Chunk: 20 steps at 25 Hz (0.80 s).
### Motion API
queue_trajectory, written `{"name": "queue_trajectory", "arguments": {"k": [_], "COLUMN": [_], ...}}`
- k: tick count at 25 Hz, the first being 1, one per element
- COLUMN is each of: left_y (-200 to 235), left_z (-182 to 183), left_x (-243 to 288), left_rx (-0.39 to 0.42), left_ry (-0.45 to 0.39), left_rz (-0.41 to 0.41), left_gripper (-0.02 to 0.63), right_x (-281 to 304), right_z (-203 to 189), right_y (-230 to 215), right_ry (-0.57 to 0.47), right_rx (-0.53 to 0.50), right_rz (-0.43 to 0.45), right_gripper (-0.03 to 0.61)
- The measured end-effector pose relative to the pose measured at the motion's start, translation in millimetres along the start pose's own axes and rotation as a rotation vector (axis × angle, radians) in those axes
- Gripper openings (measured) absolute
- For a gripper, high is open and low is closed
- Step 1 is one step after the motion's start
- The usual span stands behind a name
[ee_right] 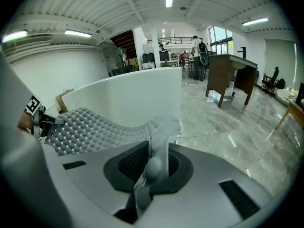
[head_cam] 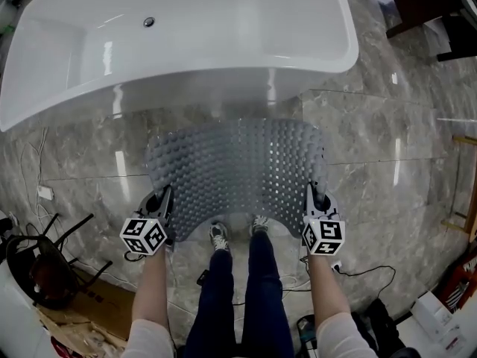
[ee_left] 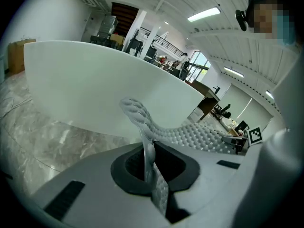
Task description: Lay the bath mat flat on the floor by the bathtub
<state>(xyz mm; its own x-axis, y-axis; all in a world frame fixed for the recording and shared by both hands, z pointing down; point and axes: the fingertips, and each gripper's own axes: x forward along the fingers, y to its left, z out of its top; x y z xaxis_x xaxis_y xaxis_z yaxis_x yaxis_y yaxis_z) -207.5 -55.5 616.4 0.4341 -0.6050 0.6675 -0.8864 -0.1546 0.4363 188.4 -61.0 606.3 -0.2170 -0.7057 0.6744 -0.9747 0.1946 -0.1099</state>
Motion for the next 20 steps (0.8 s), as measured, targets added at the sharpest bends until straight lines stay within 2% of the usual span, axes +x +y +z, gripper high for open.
{"name": "queue_trajectory", "arguments": {"k": [7,20], "left_y": [15,43], "left_z": [-12,-40], "left_x": [35,78], "left_rx": [0.031,0.054], "left_ry": [0.013,0.051], "left_rz": [0.006,0.040], "left_gripper": [0.041,0.041], "right_x": [29,77], "right_z": [-25,-66], "right_y": [-10,-22], "right_ry": [0.016,0.054], "right_rx": [0.001,-0.070], "right_rz": [-0.015,-0.006], "right_gripper": [0.038,0.038]}}
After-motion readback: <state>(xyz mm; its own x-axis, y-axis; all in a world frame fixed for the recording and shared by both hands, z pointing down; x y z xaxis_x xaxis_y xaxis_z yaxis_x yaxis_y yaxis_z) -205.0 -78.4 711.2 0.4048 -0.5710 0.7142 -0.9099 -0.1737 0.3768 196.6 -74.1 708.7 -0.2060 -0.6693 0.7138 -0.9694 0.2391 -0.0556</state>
